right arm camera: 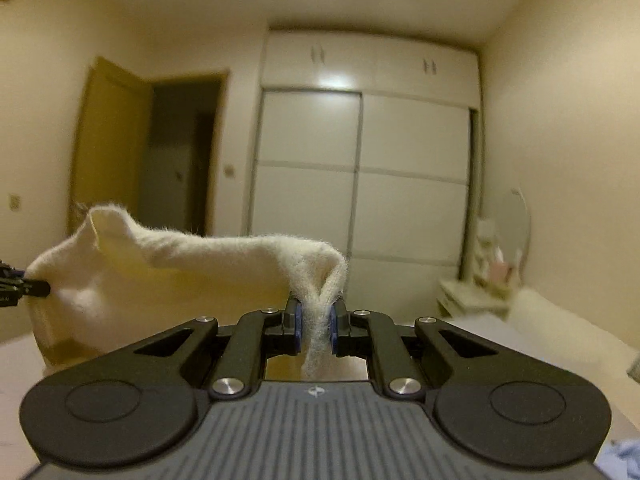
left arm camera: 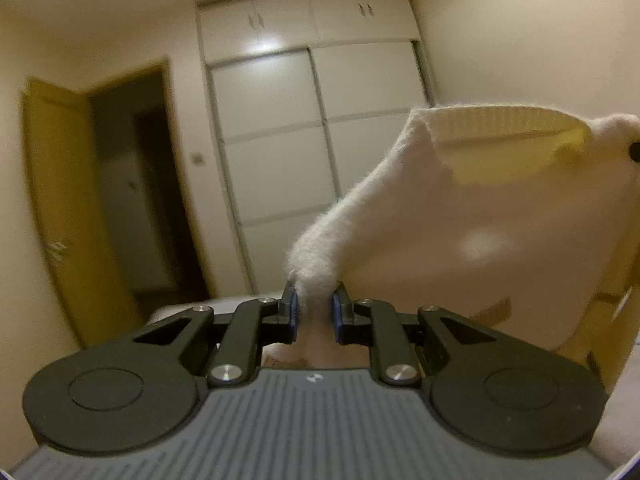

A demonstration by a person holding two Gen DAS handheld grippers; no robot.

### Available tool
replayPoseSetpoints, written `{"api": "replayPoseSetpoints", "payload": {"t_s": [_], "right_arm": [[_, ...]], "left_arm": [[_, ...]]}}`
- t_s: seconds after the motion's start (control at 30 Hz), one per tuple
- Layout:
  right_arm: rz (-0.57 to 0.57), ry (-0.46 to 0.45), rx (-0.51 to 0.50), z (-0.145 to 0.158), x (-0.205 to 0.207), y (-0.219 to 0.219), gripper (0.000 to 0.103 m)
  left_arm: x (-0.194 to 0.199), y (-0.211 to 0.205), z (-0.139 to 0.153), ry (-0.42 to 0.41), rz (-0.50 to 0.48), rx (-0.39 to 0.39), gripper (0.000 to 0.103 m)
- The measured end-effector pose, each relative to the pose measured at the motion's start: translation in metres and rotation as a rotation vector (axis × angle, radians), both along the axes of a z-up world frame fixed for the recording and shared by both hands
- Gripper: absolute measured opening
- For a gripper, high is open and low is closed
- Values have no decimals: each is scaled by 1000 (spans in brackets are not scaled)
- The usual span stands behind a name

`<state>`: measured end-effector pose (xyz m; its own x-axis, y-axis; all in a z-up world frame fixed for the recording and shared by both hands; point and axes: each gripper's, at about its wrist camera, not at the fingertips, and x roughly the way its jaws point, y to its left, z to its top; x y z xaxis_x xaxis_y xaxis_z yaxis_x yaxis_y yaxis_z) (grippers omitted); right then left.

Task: Fold clothes
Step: 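Grasp the sweater hem with the left tool while the right tool grasps it too, lift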

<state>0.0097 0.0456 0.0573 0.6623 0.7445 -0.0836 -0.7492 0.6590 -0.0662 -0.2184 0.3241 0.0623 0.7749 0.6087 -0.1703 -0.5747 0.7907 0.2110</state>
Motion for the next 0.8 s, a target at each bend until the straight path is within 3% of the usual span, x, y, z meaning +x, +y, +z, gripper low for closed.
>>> {"api": "replayPoseSetpoints", "payload": {"t_s": [0.3, 0.5, 0.63, 0.8], "right_arm": [[233, -43, 30, 43, -56, -53, 11], [337, -26, 4, 56, -78, -58, 11], [356, 15, -31, 56, -75, -25, 11], [380, 67, -76, 56, -70, 15, 11]], "left_arm": [[-81, -66, 44, -75, 197, 83, 15], [-100, -75, 64, -30, 242, 135, 15], [-105, -44, 65, -2, 255, 108, 15], [-78, 30, 42, 63, 213, 62, 15]]}}
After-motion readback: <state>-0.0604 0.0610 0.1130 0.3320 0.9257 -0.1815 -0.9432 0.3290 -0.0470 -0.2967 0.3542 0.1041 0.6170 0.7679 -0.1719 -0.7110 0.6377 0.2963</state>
